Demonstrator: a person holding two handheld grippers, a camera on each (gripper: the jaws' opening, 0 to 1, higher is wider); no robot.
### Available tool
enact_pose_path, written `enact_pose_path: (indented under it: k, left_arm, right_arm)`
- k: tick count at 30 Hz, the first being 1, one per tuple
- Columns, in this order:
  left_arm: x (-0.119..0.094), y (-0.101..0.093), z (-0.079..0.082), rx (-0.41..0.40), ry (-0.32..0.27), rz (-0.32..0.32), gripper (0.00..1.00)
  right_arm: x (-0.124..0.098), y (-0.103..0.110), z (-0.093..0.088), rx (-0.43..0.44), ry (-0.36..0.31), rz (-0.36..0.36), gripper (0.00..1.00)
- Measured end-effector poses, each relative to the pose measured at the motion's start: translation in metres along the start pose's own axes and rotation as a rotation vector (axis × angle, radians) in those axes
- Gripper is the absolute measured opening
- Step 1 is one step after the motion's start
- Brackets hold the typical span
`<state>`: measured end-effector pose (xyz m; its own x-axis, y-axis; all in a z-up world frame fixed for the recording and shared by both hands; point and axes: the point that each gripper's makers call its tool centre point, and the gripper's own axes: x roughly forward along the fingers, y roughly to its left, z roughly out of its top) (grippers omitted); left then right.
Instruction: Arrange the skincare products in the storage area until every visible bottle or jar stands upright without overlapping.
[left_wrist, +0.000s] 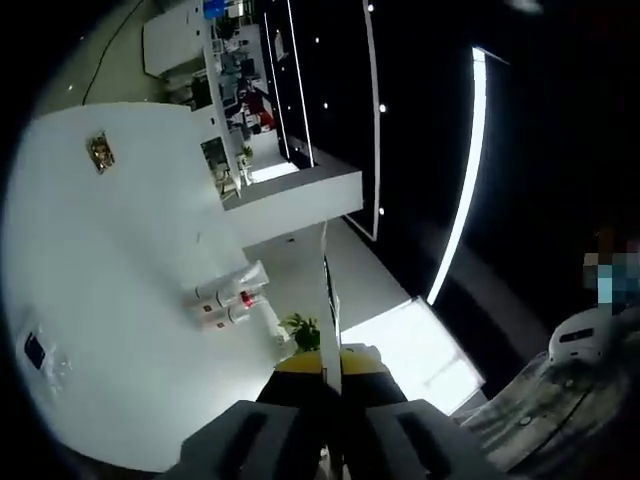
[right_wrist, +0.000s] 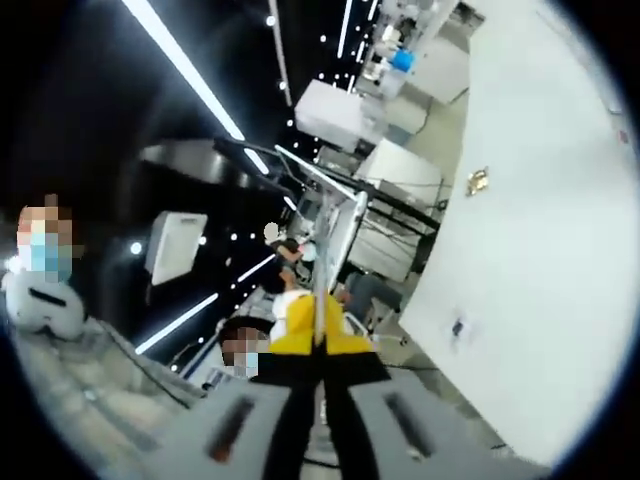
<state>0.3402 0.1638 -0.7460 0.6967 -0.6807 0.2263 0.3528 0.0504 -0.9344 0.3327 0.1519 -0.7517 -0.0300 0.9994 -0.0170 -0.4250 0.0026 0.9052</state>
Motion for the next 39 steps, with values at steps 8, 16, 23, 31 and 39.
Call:
enact_pose_path:
  k: [8,16,23,31,39]
  left_arm:
    - [-0.001,-0.002,0.001,-0.038,-0.001,-0.044,0.02]
    - [-0.001,-0.002,0.015,-0.046,-0.047,-0.04,0.01]
    - [-0.001,0.001,0.035,-0.062,-0.131,-0.053,0.01]
    - [-0.008,0.025,0.04,-0.04,-0.1,0.045,0.03]
    - [-0.014,0.045,0.058,-0.068,-0.123,0.079,0.06]
  right_arm:
    - [-0.007,0.001,0.005,0.041,-0.012,0.043,0.0]
    - [0.002,0.0,0.019,0.098,-0.1,0.071,0.02]
    - [0.029,0.0,0.0,0.081,-0.01,0.068,0.01]
    - [0.035,-0.018,0.001,0.081,0.017,0.03,0.0]
    - [0.033,-0.033,0.014,0.079,-0.007,-0.009,0.0]
